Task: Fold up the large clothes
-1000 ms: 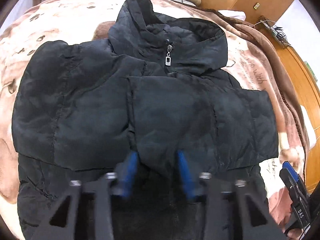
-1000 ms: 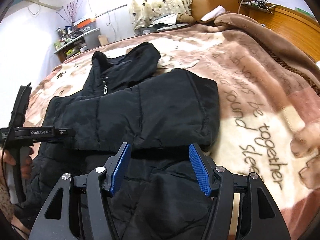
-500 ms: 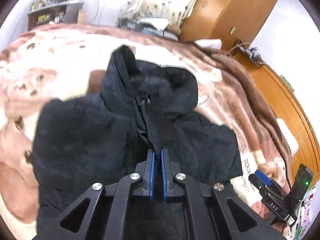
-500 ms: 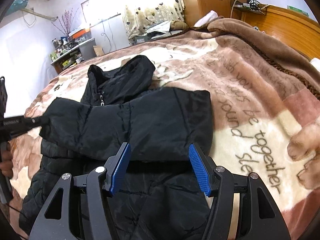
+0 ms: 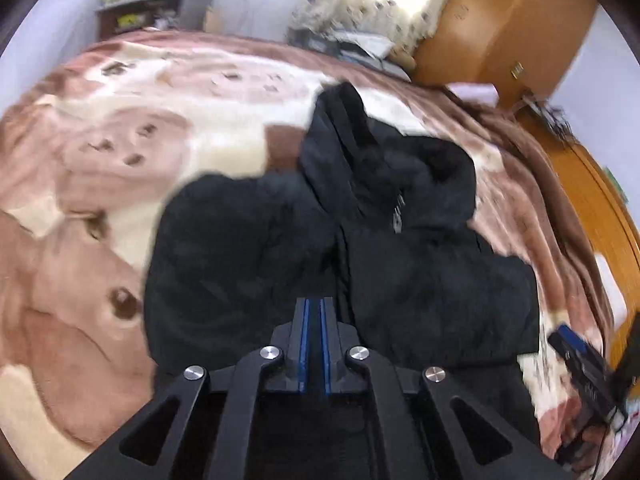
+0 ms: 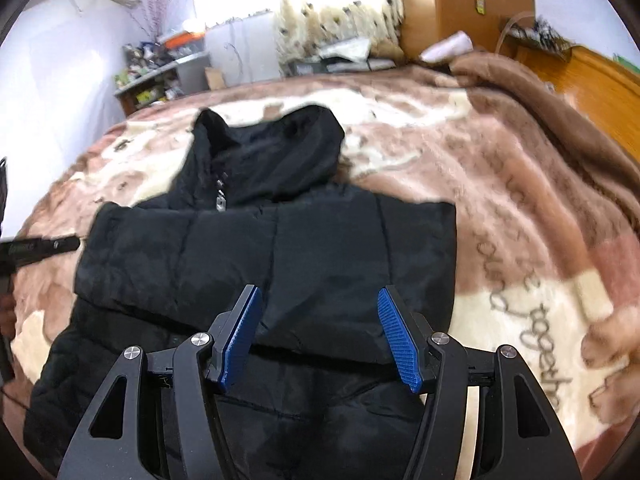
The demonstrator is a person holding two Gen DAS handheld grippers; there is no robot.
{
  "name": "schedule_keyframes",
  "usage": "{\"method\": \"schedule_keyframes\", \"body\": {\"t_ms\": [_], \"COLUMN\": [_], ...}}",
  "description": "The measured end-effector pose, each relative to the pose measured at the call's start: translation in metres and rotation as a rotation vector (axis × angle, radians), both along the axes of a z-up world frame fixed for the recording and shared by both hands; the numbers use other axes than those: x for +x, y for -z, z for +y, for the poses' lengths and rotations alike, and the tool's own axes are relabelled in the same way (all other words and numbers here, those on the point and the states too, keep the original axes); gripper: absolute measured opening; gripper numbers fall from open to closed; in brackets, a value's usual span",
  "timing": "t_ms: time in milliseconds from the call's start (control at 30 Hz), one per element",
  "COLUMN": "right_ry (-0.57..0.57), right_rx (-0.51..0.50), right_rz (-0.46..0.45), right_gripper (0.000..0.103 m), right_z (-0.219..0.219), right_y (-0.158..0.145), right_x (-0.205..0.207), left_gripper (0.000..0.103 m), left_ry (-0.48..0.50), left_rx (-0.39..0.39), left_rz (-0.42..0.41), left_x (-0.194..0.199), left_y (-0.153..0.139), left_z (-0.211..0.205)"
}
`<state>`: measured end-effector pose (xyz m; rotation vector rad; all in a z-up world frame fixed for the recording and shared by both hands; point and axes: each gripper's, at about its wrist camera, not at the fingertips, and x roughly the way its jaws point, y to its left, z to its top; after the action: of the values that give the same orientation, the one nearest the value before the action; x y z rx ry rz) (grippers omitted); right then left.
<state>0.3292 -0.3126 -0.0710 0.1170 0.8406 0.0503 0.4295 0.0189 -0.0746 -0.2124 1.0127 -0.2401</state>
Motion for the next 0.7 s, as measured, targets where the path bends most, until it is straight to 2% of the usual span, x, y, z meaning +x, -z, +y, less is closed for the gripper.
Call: {"method": "schedule_keyframes", "body": {"t_ms": [33, 67, 133, 233, 267, 333, 367, 400, 467, 500, 567, 700], "right_ry": [-0.001, 0.0, 0.006, -0.001, -0.002, 0.003, 0.0, -0.002, -0.003, -0.002, 0.0, 0.018], "right_rx": [0.023, 0.035, 0.023, 0.013, 0.009, 0.002, 0.006, 0.008, 0.004, 0.004, 0.005, 0.001], "right_rz": [0.005, 0.005, 0.009, 0.031, 0.035, 0.04, 0.041, 0.044, 0.045, 0.047, 0.05, 0.014], "right_gripper": [0.061, 0.061, 0.061, 0.061, 0.061, 0.061, 0.061, 0.061, 0.061, 0.061, 0.061, 0.061], "right_z": [-0.001, 0.0, 0.003, 0.005, 0.005, 0.006, 0.006, 0.006, 0.007, 0.007, 0.007, 0.004], "right_y": [0.003, 0.006, 0.011, 0.02, 0.02, 0.022, 0.022, 0.023, 0.023, 0.023, 0.023, 0.014], "right_x": [0.001, 0.001, 0.002, 0.008, 0.009, 0.011, 0.012, 0.012, 0.013, 0.013, 0.014, 0.011], "left_gripper": [0.02, 0.048, 0.084, 0.084, 0.084, 0.081, 0.059, 0.045, 0.017, 0.012, 0.007, 0.007], "left_ry": [0.016, 0.027, 0.042, 0.048, 0.045, 0.026, 0.021, 0.016, 0.022, 0.035, 0.045, 0.017], "left_rx": [-0.005, -0.033, -0.057, -0.098, -0.084, -0.005, 0.023, 0.056, 0.072, 0.092, 0.109, 0.095], "left_rz": [0.008, 0.019, 0.046, 0.038, 0.045, 0.069, 0.067, 0.09, 0.1, 0.077, 0.043, -0.03], "left_x": [0.002, 0.005, 0.012, 0.019, 0.022, 0.03, 0.033, 0.036, 0.037, 0.035, 0.032, 0.027], "left_y": [0.005, 0.01, 0.019, 0.023, 0.026, 0.032, 0.035, 0.04, 0.043, 0.041, 0.034, 0.01], "left_z": [-0.003, -0.007, -0.017, -0.032, -0.037, -0.051, -0.055, -0.06, -0.066, -0.069, -0.071, -0.057]}}
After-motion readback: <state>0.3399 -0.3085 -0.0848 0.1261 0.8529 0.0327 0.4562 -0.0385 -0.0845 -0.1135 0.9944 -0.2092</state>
